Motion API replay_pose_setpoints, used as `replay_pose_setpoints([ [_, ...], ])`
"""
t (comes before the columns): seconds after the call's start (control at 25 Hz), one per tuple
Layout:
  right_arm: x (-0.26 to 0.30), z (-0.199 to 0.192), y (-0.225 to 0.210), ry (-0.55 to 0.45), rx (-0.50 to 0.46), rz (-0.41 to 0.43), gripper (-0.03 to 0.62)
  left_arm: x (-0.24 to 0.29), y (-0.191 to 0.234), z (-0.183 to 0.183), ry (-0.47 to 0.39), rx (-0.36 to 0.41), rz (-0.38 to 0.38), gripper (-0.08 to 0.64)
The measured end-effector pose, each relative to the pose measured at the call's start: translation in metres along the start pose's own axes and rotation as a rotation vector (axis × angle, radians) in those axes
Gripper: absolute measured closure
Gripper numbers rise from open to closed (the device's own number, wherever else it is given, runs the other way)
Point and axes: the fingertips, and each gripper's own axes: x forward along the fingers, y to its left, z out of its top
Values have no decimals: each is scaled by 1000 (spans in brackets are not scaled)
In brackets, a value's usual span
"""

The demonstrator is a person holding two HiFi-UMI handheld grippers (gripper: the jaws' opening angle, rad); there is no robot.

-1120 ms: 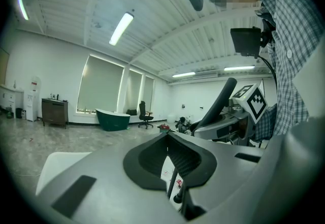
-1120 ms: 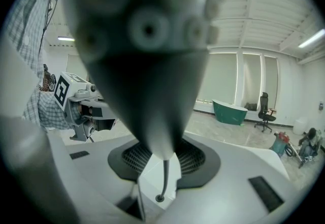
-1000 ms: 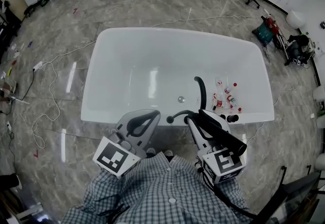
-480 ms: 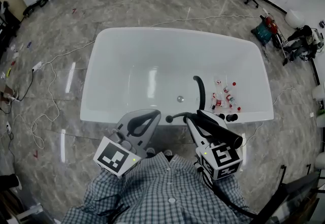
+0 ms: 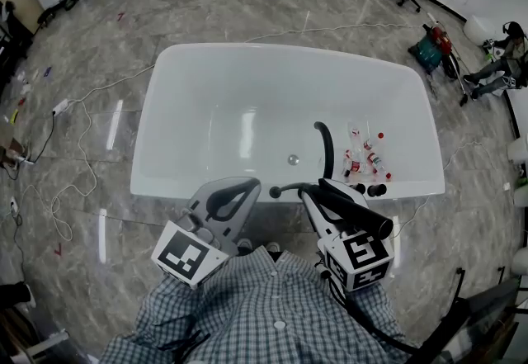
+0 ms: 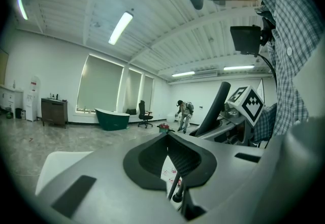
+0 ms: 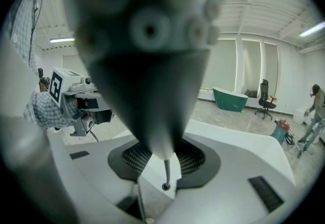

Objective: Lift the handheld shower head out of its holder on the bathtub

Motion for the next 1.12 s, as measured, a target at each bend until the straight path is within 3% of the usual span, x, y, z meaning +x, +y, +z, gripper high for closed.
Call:
replay_pose_setpoints([
  [0.28,-1,-1,1,1,3,3,457,-2,1,-6,53,1,18,554],
  [1.12,3,2,4,9,-2,10,457,-3,4,2,7,-8,9,554],
])
